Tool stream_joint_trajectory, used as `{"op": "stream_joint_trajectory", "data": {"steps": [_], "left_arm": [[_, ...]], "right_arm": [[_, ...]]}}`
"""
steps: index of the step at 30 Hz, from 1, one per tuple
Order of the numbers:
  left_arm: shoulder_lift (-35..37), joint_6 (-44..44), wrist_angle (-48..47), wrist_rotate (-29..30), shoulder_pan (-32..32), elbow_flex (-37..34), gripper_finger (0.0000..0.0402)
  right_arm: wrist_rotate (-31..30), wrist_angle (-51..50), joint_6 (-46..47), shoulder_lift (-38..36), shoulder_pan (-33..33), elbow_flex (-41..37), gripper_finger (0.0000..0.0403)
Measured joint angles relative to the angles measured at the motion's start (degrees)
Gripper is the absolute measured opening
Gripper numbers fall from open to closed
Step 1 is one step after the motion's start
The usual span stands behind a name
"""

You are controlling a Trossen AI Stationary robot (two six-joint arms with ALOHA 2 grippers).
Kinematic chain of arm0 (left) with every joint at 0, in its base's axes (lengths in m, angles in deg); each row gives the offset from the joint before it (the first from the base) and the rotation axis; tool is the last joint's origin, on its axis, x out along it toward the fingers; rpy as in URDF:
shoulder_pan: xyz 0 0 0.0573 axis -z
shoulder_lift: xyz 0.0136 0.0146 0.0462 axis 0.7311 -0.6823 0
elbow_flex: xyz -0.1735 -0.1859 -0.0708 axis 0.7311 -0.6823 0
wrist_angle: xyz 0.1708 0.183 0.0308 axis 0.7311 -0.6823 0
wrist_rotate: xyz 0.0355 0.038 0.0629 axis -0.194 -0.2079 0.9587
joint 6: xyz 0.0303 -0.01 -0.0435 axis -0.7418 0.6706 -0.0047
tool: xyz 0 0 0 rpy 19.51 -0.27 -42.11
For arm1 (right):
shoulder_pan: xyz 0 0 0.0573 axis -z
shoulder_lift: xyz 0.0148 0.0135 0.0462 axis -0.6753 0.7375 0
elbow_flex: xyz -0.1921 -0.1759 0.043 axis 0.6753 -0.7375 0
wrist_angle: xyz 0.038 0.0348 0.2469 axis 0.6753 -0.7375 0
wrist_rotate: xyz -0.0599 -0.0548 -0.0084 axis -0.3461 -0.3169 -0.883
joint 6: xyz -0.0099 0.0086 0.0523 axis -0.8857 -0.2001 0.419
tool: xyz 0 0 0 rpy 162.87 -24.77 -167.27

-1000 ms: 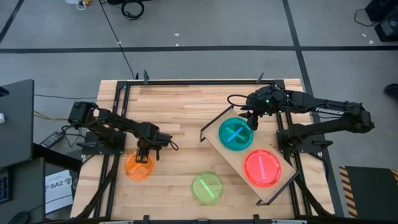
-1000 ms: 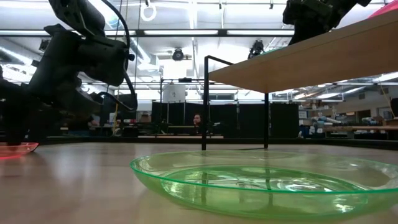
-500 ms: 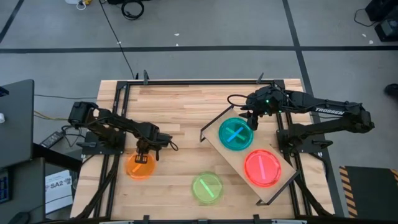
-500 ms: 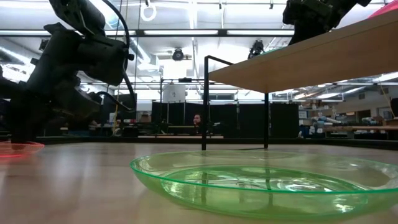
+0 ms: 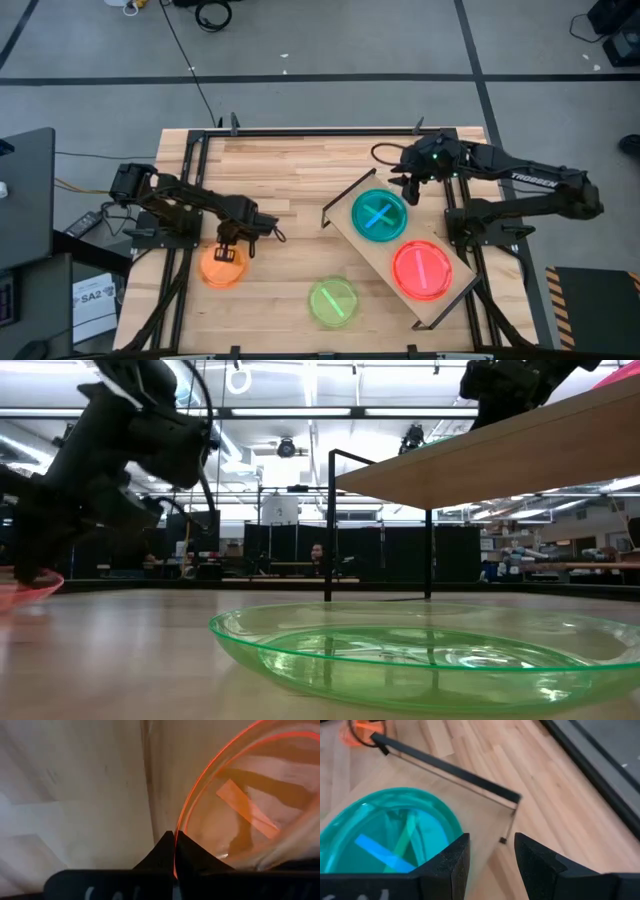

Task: Place and stack plates onto a shelf
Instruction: Stack the orange plate on top of the blue plate on the shelf

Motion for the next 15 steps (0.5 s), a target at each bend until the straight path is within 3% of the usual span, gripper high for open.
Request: {"op": "stream_joint_trajectory", "data": {"steps": [8, 15], "left_arm": [[0.0, -4.3, -5.3, -0.2, 0.0, 9.3, 0.0006], [0.0, -7.9, -10.5, -0.2, 0.0, 19.4, 0.0006]], "right_arm": [[0.9, 0.0, -5.0, -0.9, 7.3, 0.0, 0.0161], [7.4, 0.0, -9.4, -0.8, 13.3, 0.0, 0.0161]]}}
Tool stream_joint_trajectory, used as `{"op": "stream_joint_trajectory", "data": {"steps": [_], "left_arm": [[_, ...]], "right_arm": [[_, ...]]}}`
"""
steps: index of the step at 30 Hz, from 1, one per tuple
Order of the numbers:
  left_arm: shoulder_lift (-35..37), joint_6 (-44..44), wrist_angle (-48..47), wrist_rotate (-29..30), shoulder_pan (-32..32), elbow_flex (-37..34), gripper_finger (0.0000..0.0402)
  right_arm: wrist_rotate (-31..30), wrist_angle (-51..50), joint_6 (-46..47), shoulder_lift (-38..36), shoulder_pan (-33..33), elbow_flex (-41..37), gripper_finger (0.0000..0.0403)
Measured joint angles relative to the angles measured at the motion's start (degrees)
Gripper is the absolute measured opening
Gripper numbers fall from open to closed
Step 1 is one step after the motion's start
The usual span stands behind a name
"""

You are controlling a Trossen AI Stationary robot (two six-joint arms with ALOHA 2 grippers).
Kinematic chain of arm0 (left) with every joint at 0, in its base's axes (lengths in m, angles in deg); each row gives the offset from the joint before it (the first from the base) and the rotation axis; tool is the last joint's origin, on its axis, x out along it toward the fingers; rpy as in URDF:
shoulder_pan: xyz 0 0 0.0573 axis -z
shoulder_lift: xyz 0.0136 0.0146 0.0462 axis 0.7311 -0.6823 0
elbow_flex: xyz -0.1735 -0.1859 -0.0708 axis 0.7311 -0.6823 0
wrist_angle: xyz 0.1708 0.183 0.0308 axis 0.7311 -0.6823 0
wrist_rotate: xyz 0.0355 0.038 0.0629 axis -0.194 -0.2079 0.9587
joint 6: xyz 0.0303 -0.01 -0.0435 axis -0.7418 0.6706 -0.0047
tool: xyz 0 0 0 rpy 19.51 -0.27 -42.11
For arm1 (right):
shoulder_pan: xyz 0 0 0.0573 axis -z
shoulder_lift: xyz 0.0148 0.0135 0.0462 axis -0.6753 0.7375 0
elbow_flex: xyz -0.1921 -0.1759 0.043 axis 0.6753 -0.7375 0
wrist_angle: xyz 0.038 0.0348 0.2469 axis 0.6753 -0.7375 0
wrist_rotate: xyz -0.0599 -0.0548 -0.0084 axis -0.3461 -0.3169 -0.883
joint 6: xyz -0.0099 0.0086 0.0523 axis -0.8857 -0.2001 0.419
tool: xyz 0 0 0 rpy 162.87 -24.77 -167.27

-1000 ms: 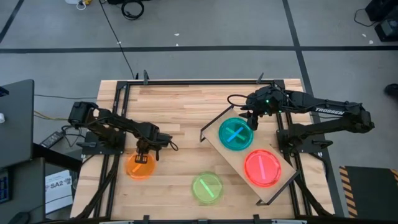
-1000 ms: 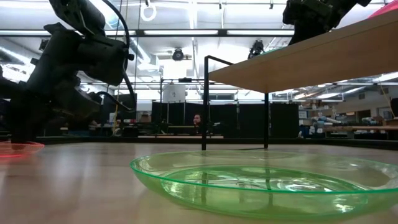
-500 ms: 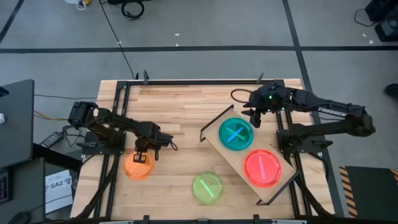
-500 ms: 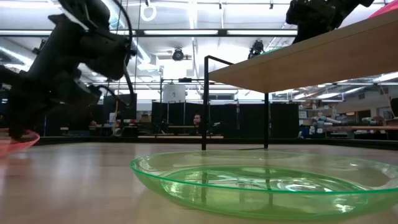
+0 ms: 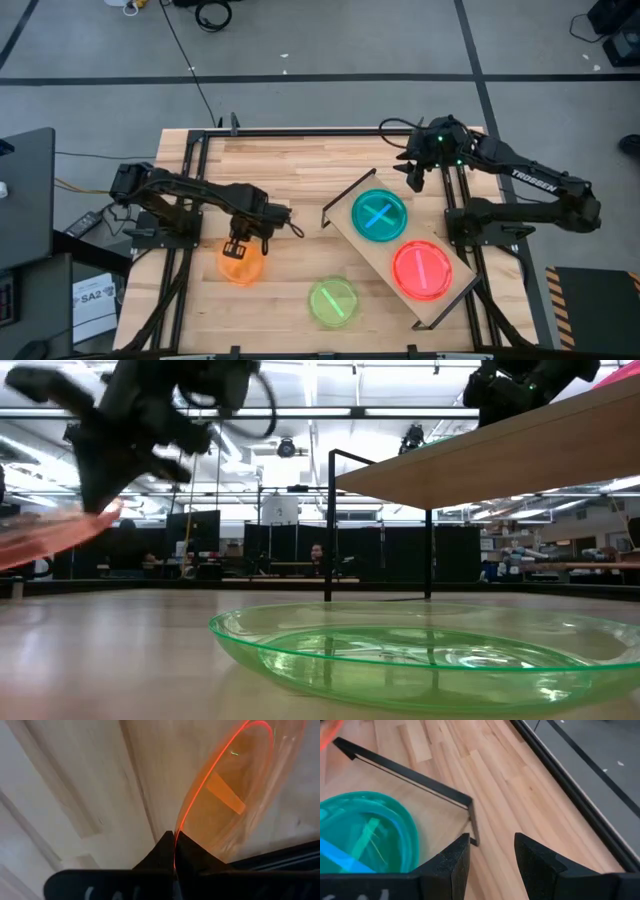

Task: Place and stack plates onto a shelf
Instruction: Stack the orange plate on top of the blue plate on the shelf

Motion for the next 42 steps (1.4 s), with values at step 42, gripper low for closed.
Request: {"op": "stream_joint_trajectory", "data": {"steps": [42], "left_arm": [[-4.7, 38.8, 33.6, -8.1, -16.0, 28.1, 0.0006]], "right_arm": [[8.2, 14.7, 0.1, -0.1, 11.5, -15.4, 0.0161]]}}
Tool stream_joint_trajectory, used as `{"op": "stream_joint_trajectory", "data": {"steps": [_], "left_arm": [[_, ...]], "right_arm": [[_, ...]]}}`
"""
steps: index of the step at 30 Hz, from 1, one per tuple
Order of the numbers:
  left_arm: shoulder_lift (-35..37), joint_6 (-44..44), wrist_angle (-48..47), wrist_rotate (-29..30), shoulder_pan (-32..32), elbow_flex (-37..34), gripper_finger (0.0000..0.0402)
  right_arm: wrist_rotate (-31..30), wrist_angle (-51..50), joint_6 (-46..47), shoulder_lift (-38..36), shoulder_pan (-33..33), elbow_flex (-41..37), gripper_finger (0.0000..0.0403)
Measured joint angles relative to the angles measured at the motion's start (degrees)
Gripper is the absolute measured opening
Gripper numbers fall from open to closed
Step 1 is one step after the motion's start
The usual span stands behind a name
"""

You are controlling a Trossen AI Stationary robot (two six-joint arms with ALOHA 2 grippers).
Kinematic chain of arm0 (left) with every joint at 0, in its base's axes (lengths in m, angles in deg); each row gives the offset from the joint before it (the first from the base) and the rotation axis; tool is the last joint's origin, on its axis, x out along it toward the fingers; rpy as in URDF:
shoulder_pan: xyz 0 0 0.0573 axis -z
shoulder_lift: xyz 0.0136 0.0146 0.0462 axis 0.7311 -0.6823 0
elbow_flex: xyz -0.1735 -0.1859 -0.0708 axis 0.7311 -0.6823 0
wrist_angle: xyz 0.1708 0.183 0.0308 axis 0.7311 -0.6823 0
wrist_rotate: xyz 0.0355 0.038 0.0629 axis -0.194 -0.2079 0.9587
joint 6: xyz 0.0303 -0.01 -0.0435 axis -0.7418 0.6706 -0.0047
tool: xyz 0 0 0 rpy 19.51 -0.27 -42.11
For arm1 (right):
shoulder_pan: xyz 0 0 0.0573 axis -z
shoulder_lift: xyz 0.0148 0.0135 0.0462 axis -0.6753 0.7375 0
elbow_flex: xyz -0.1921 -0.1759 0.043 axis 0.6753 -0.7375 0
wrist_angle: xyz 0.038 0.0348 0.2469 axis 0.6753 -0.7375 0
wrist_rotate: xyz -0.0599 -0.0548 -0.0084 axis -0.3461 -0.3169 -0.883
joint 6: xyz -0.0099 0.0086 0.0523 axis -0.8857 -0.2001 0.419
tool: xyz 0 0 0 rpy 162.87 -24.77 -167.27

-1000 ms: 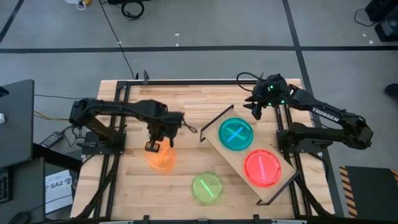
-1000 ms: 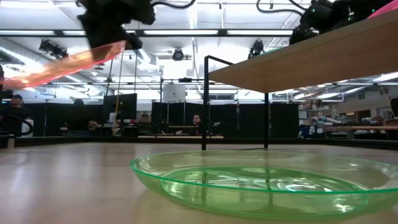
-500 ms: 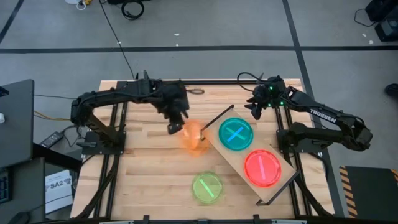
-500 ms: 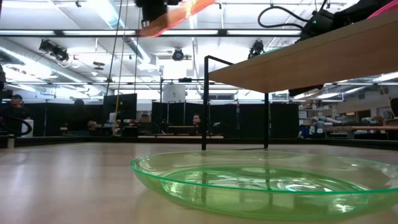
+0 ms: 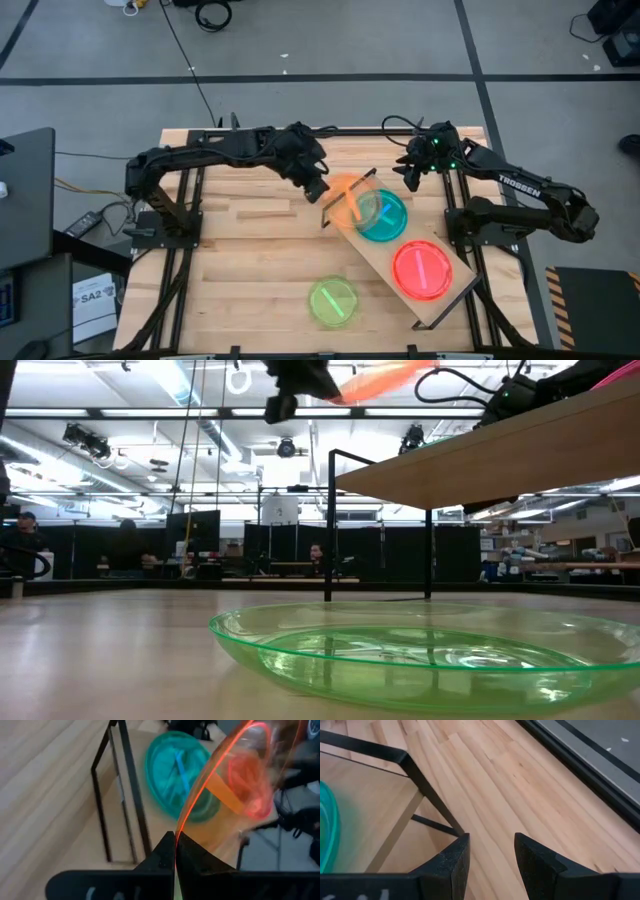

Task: Place and stack plates onto a shelf
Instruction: Stack the orange plate on top of the blue plate on the shelf

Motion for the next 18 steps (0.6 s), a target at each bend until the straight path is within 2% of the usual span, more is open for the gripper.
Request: {"op": "stream_joint_trajectory", "data": {"steps": [12, 18], "left_arm": [[-7.7, 10.7, 15.3, -0.1, 1.3, 0.0, 0.0006], [-10.4, 13.6, 18.5, -0.1, 1.5, 0.0, 0.0006]], "right_arm": [[-0.2, 0.0, -0.2, 0.5, 0.0, 0.1, 0.0161], [-0.2, 0.2, -0.1, 0.5, 0.1, 0.1, 0.0161]]}}
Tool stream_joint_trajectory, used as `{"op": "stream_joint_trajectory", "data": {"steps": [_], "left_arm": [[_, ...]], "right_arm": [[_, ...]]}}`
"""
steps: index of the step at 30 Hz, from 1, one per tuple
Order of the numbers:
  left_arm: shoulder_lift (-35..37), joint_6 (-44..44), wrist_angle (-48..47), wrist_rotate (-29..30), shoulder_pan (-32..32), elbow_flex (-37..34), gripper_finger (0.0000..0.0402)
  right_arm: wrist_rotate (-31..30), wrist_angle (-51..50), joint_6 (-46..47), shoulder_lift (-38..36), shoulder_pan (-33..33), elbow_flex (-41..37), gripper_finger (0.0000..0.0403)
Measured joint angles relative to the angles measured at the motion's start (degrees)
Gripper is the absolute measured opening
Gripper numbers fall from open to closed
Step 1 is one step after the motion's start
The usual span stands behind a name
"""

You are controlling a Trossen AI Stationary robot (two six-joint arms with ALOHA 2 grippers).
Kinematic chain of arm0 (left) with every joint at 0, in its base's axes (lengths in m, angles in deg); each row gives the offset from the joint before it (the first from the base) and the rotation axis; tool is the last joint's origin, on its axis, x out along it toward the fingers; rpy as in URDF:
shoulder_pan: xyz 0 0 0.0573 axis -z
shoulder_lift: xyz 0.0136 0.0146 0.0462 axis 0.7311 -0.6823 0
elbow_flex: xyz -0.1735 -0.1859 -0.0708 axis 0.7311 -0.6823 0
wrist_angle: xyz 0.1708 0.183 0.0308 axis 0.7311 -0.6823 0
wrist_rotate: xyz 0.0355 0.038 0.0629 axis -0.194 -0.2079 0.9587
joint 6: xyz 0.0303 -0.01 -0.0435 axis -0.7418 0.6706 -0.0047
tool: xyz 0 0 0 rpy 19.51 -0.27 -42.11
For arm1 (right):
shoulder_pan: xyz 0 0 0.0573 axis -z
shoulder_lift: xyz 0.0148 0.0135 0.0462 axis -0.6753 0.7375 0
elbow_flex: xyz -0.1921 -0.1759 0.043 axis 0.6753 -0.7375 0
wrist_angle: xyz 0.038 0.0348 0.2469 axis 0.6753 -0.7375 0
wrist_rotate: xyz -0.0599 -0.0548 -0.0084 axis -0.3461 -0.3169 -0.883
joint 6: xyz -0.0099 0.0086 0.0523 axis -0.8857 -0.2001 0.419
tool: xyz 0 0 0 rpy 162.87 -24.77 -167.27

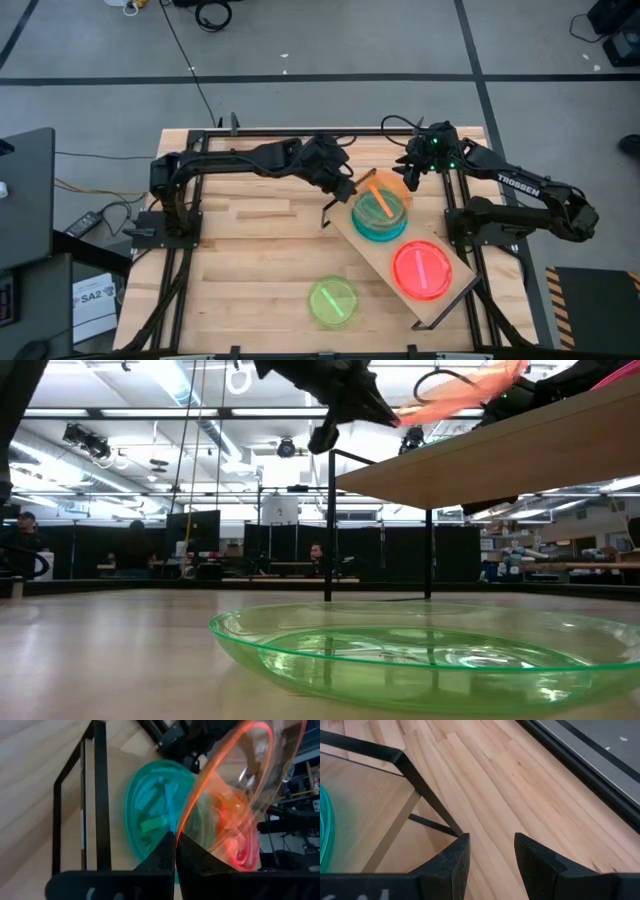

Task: Place and stack plates onto a shelf
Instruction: Stack the orange plate on top of the blue plate on the shelf

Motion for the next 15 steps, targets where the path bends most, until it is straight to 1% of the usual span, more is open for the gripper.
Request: {"op": "stream_joint_trajectory", "data": {"steps": [7, 15], "left_arm": [[-1.9, 1.3, 1.9, -0.4, 0.9, 0.1, 0.0006], [-3.8, 2.2, 1.9, -0.2, 2.1, 0.0, 0.0006]], "right_arm": [[-0.2, 0.2, -0.1, 0.0, 0.0, 0.0, 0.0161], [-0.2, 0.2, -0.1, 0.0, 0.0, 0.0, 0.0161]]}}
